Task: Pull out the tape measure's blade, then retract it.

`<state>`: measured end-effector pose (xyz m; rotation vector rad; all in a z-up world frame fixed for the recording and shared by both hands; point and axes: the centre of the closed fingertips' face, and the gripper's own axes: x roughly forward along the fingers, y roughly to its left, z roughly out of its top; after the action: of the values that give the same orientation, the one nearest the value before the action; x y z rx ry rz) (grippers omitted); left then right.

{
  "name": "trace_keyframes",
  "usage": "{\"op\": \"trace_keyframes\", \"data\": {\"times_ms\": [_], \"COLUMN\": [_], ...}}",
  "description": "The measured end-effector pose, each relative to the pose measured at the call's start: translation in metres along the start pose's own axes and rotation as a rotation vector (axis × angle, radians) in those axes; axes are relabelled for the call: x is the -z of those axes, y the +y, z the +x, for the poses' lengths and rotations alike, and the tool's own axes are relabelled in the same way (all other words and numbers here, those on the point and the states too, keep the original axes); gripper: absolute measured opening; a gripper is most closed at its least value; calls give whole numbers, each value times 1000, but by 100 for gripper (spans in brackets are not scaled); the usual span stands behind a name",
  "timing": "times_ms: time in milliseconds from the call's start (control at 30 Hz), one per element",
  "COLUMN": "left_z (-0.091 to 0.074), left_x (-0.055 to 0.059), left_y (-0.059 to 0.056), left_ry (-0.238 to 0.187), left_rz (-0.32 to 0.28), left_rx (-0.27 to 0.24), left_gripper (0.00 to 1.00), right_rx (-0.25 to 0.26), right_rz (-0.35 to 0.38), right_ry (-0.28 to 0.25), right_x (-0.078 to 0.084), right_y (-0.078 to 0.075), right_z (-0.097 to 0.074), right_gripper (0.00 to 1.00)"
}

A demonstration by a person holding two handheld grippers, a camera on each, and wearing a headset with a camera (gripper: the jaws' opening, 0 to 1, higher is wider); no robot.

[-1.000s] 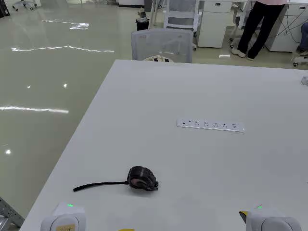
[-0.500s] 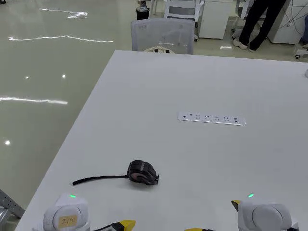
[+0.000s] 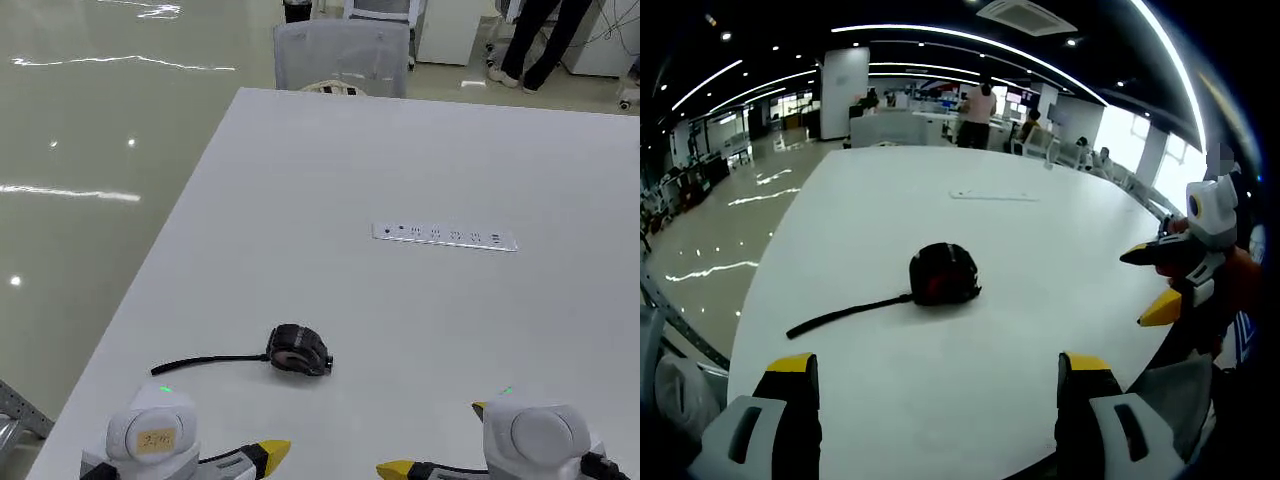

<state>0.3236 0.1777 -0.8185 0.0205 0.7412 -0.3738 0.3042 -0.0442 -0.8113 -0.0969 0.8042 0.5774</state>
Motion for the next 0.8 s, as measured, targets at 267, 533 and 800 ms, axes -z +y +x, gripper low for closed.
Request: {"op": "trace_keyframes", "data": {"times_ms": [267, 533, 800], "left_z": [10, 19, 29], "left_x": [2, -1, -5], "left_y": [-1, 0, 4], "left_ry": [7, 12, 16], "left_rz": [15, 22, 36], "left_rx": [14, 28, 38], "left_gripper": [95, 94, 94], "right_rx": [-13, -20, -23], "right_rz": [-15, -23, -21], "right_ry": [14, 28, 38], "right_x": [-3, -4, -6], "right_y": [-1, -4, -7], "right_z": [11, 20, 31], "right_gripper": [93, 92, 92]}}
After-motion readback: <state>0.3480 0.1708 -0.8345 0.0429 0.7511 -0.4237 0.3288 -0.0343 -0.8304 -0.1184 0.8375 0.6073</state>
